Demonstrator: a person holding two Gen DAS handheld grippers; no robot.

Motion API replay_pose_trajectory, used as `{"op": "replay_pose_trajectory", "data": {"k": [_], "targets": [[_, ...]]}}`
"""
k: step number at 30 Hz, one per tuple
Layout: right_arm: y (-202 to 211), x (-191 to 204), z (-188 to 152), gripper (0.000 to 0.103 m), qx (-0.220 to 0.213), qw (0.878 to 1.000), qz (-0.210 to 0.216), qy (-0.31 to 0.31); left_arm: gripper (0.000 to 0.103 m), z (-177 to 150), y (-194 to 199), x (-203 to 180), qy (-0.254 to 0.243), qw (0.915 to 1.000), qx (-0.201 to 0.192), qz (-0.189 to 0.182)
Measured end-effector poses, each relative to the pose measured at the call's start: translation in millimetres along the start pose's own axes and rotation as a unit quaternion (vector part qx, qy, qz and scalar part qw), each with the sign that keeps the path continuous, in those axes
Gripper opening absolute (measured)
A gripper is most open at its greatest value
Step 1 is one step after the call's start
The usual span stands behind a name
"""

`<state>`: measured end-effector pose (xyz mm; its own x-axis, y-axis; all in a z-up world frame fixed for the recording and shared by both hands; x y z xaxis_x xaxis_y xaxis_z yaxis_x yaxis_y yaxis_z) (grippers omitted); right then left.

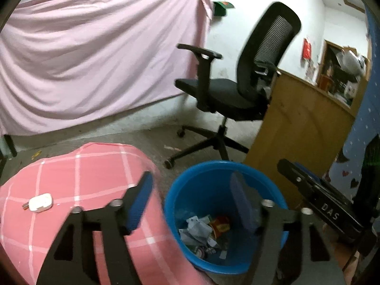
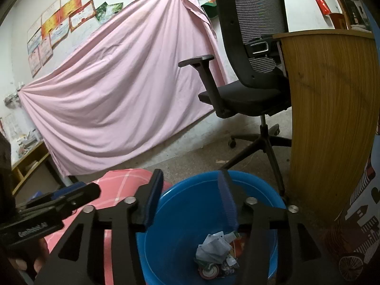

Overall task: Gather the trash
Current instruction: 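Move both tools back over the table toward the white earbud case and battery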

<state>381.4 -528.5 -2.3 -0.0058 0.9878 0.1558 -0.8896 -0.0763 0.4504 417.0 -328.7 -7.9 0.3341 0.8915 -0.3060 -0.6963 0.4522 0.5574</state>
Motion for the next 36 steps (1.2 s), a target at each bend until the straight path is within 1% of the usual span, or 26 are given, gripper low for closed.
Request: {"op": "replay_pose_trajectory", "data": {"k": [1, 2, 3, 4, 5, 6, 7, 8, 10, 12, 18, 20, 22, 25, 27, 31, 36], "targets": [[-0.4, 0.2, 0.2, 0.056, -0.001, 1.000, -0.001, 0.000, 0.087, 2.0, 3.2, 4.8, 0.007, 0.9999, -0.008, 0.005], [-0.8, 0.7, 0.7, 0.060, -0.003, 1.000, -0.001, 0.000, 0.090, 3.5, 7.9, 10.8, 0.014, 0.9996, -0.021, 0.013], [-0.8, 1.1, 1.5, 0.069, -0.005, 1.000, -0.002, -0.001, 0.094, 4.9, 12.6, 15.8, 0.020, 0.9990, -0.034, 0.020], [-0.6, 1.9, 2.6, 0.075, -0.010, 1.000, -0.001, -0.002, 0.095, 6.4, 18.1, 22.1, 0.025, 0.9982, -0.049, 0.026], [0.0, 3.2, 4.0, 0.077, -0.015, 1.000, -0.001, -0.001, 0.096, 7.6, 23.0, 28.5, 0.028, 0.9973, -0.060, 0.032], [0.5, 4.5, 5.0, 0.079, -0.018, 1.000, -0.001, 0.001, 0.099, 8.8, 26.2, 33.8, 0.029, 0.9966, -0.067, 0.039], [1.2, 7.2, 6.5, 0.083, -0.024, 1.000, 0.000, 0.005, 0.100, 9.6, 31.4, 41.1, 0.032, 0.9953, -0.077, 0.050], [1.7, 9.5, 7.2, 0.086, -0.028, 1.000, 0.000, 0.007, 0.100, 9.7, 35.9, 46.4, 0.035, 0.9942, -0.085, 0.056], [3.5, 16.1, 10.0, 0.097, -0.040, 0.999, 0.005, 0.012, 0.100, 9.5, 45.5, 58.0, 0.041, 0.9920, -0.101, 0.063], [5.7, 24.6, 13.7, 0.103, -0.056, 0.998, 0.013, 0.021, 0.100, 9.5, 54.9, 70.7, 0.048, 0.9896, -0.117, 0.070], [16.0, 65.1, 25.0, 0.103, -0.111, 0.991, 0.032, 0.069, 0.100, 9.3, 88.3, 101.9, 0.041, 0.9799, -0.166, 0.102], [19.5, 80.1, 28.0, 0.103, -0.128, 0.988, 0.043, 0.080, 0.100, 6.3, 101.6, 113.6, 0.041, 0.9748, -0.185, 0.117], [22.1, 95.3, 30.4, 0.103, -0.141, 0.985, 0.053, 0.090, 0.101, 1.9, 115.2, 126.1, 0.044, 0.9677, -0.208, 0.136], [19.9, 117.4, 31.2, 0.103, -0.149, 0.981, 0.072, 0.096, 0.101, -5.5, 130.4, 145.8, 0.053, 0.9589, -0.229, 0.158], [17.8, 129.1, 30.4, 0.103, -0.148, 0.981, 0.086, 0.097, 0.101, -10.5, 141.1, 160.1, 0.057, 0.9544, -0.239, 0.169], [13.1, 157.2, 27.5, 0.103, -0.149, 0.976, 0.114, 0.110, 0.101, -18.6, 152.4, 182.4, 0.053, 0.9494, -0.246, 0.188], [5.8, 194.1, 24.0, 0.103, -0.152, 0.969, 0.128, 0.146, 0.101, -25.4, 158.8, 210.4, 0.046, 0.9490, -0.238, 0.201]]}}
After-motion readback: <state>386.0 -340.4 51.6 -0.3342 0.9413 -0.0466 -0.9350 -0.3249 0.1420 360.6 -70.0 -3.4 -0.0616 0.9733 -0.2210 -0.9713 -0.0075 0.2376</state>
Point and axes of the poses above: each gripper's, at about its wrist camera, not at the fingertips, and y roughly against the way its jaws point, x to its left, z to its top, the point moved 6 cm from there along -y, roughly the way its jaws point, and after that the axes turned 9 degrees about y, right-handed, at the moved point
